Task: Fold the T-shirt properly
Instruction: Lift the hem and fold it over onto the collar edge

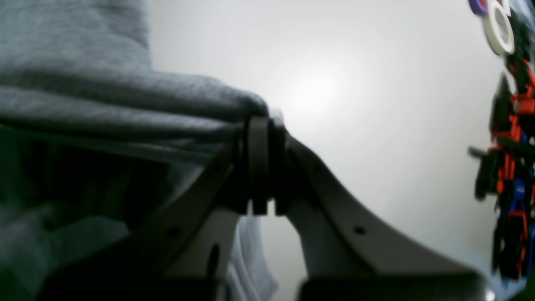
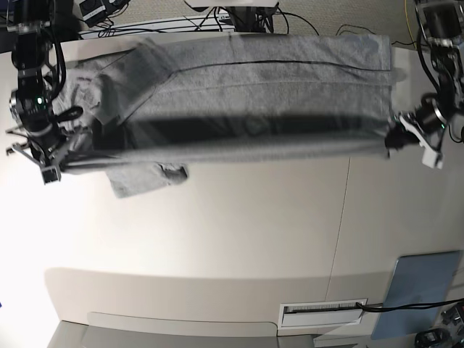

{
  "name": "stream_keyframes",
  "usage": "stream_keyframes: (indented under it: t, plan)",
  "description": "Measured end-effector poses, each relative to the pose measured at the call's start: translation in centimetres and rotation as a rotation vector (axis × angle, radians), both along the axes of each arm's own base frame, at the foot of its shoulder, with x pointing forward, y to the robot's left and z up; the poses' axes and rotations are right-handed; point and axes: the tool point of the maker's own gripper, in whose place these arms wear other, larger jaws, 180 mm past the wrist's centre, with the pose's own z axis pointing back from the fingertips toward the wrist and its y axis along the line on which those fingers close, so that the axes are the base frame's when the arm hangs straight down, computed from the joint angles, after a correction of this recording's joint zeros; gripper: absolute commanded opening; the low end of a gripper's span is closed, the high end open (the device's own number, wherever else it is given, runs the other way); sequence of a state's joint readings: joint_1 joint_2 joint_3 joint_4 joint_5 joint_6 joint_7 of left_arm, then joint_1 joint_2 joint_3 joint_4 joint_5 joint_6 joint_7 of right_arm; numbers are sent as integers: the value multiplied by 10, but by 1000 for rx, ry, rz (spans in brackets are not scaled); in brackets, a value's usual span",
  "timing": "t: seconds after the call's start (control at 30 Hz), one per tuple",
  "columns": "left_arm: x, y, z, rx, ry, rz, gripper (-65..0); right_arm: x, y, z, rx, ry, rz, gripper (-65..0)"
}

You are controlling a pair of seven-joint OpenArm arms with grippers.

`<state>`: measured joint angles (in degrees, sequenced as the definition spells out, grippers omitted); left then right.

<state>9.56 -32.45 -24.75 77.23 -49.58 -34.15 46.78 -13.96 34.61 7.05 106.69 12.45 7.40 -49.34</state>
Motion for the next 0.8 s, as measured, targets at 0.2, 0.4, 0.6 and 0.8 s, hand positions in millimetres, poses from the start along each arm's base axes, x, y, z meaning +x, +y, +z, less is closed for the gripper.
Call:
stream_keyframes:
  t: [0.2, 0.4, 0.6, 0.8]
  plan:
    - [-32, -3, -21, -17, 56, 17, -650, -40, -10, -16, -17, 76, -19, -650]
    - [-46, -3, -27, -24, 80, 23, -650, -68, -10, -34, -14, 117, -27, -650]
    - [-47, -3, -28, -24, 83, 23, -650, -81, -10, -42, -13, 158, -29, -650]
    - [-49, 0, -31, 9, 91, 13, -650, -82, -11, -43, -16, 162, -31, -569]
